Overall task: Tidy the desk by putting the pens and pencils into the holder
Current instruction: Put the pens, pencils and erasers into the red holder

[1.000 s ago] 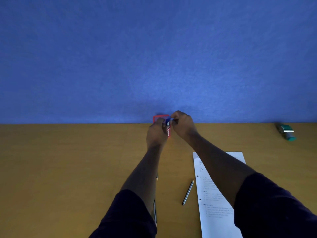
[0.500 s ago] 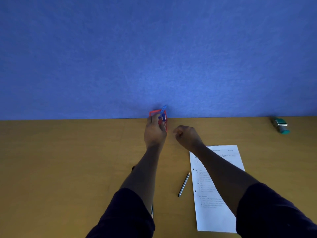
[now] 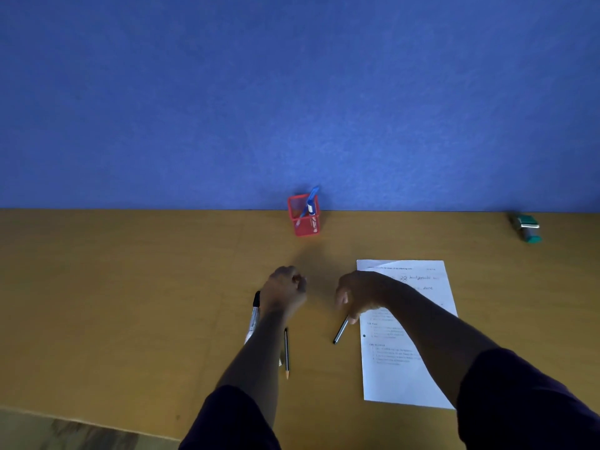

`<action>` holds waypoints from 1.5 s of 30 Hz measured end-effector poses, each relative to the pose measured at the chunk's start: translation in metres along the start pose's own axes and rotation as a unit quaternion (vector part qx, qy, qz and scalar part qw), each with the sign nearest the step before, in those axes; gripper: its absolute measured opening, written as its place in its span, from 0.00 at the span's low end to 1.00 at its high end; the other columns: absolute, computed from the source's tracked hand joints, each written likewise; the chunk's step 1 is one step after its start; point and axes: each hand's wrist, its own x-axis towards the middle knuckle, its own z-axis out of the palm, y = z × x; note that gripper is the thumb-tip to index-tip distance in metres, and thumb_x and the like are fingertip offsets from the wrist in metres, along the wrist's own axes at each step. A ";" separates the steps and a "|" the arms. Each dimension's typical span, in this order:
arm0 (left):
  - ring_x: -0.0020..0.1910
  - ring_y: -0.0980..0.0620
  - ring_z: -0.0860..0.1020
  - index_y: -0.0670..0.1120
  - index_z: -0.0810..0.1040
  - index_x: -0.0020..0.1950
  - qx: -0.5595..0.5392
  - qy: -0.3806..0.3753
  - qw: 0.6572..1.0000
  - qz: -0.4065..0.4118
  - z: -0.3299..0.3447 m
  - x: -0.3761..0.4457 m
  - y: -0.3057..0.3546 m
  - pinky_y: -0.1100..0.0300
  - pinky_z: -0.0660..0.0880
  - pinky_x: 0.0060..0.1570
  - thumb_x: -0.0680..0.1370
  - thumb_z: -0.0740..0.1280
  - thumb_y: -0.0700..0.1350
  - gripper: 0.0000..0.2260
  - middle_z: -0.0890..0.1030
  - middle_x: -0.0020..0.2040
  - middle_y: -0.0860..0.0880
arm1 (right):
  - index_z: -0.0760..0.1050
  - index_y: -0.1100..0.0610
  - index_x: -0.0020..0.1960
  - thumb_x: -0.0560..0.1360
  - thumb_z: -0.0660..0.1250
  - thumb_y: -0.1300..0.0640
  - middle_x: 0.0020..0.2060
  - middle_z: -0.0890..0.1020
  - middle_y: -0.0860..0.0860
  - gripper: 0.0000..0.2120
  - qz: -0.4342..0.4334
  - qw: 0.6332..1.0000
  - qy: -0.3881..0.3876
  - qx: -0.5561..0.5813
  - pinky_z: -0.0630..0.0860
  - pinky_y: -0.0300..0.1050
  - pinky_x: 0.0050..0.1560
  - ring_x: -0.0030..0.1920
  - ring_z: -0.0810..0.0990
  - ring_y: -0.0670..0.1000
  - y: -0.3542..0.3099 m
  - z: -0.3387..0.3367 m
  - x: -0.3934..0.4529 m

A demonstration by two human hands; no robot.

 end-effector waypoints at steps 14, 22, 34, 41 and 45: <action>0.46 0.48 0.80 0.49 0.79 0.49 0.111 -0.006 0.992 -0.058 -0.003 -0.038 -0.042 0.56 0.74 0.43 0.77 0.72 0.50 0.07 0.80 0.50 0.50 | 0.81 0.50 0.45 0.70 0.72 0.60 0.46 0.81 0.45 0.07 -0.022 0.991 0.026 -0.130 0.78 0.48 0.50 0.46 0.80 0.48 -0.033 0.035 -0.001; 0.46 0.49 0.80 0.50 0.82 0.47 0.204 -0.028 0.977 -0.060 0.003 -0.036 -0.040 0.54 0.69 0.47 0.76 0.69 0.58 0.12 0.81 0.46 0.49 | 0.80 0.52 0.51 0.74 0.72 0.53 0.46 0.84 0.49 0.07 -0.002 0.991 0.127 -0.038 0.79 0.47 0.50 0.48 0.81 0.51 -0.044 0.047 0.006; 0.55 0.46 0.81 0.46 0.78 0.58 0.222 -0.107 0.965 -0.086 0.003 -0.033 -0.034 0.54 0.71 0.50 0.75 0.72 0.59 0.20 0.82 0.54 0.48 | 0.77 0.49 0.51 0.72 0.70 0.55 0.49 0.81 0.48 0.09 0.062 0.987 0.138 -0.057 0.77 0.45 0.46 0.50 0.81 0.52 -0.056 0.066 0.010; 0.54 0.44 0.82 0.43 0.79 0.59 0.177 -0.134 0.968 -0.119 0.004 -0.037 -0.025 0.55 0.76 0.43 0.75 0.73 0.53 0.18 0.83 0.54 0.45 | 0.78 0.49 0.50 0.72 0.71 0.57 0.48 0.82 0.48 0.08 0.063 0.986 0.141 -0.068 0.76 0.45 0.48 0.50 0.81 0.51 -0.063 0.071 0.011; 0.52 0.43 0.82 0.44 0.79 0.58 0.177 -0.130 0.972 -0.086 0.000 -0.041 -0.021 0.55 0.76 0.42 0.78 0.68 0.51 0.14 0.82 0.53 0.45 | 0.78 0.49 0.51 0.72 0.70 0.54 0.50 0.82 0.48 0.08 0.068 0.984 0.137 -0.090 0.77 0.47 0.51 0.52 0.81 0.52 -0.067 0.072 0.012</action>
